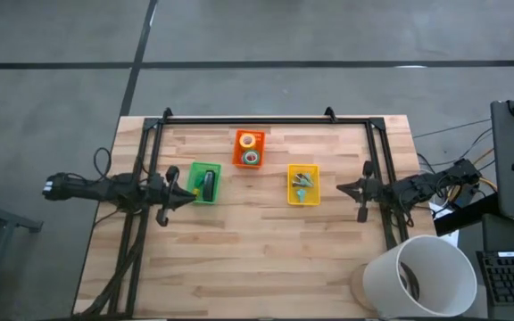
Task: Pick and place Stapler, Stapler remover, tape
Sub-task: Return to Home Position
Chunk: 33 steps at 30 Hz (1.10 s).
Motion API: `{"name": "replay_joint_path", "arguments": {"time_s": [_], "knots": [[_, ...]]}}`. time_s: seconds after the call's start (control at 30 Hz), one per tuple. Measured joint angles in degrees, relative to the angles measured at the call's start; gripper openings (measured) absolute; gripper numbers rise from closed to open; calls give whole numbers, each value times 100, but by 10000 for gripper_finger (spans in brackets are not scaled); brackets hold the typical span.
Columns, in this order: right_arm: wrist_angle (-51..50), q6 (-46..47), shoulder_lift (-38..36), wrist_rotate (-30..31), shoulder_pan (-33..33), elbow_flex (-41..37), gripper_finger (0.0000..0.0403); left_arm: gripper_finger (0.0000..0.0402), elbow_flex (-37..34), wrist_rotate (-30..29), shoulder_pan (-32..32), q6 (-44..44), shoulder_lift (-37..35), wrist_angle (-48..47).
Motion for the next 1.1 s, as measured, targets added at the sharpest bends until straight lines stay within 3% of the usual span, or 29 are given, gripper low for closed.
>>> {"name": "replay_joint_path", "arguments": {"time_s": [1.1], "knots": [[0, -41, 2, 0, 0, 0, 8, 37, 0, -2, 0, -10, 2, 0]]}}
